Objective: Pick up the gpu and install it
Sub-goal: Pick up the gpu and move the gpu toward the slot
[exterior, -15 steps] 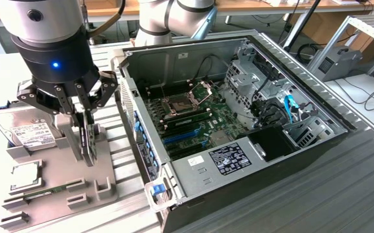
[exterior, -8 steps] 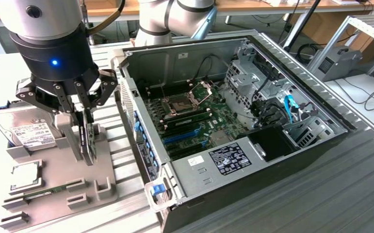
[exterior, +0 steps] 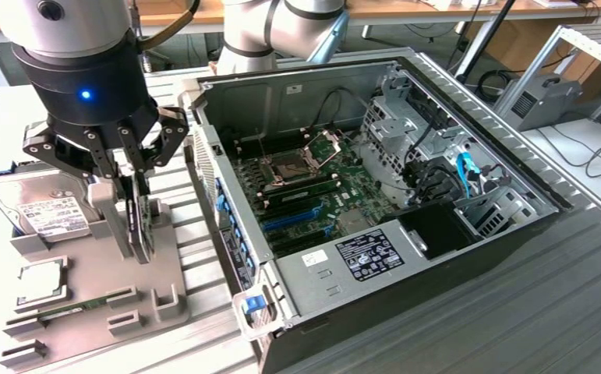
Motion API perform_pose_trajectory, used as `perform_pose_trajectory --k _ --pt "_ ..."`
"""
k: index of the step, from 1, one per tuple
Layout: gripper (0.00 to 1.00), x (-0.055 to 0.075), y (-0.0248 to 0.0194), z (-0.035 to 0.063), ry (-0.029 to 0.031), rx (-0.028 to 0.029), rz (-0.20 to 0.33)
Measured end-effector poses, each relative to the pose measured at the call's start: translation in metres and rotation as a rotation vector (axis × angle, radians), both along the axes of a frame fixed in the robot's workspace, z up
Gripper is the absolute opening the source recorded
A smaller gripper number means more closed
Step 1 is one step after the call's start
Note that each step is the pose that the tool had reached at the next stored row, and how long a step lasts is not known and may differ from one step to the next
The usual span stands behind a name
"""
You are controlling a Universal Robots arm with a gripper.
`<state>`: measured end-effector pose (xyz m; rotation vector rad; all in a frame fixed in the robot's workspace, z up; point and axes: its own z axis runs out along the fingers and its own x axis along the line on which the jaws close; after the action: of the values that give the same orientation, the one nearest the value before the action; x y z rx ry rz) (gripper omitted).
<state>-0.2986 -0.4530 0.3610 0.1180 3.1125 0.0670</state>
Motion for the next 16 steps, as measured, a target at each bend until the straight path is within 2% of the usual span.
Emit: perform_pose_trajectory --k 16 --pt "0.26 0.0000 0.0000 0.0075 -0.0001 0.0000 0.000"
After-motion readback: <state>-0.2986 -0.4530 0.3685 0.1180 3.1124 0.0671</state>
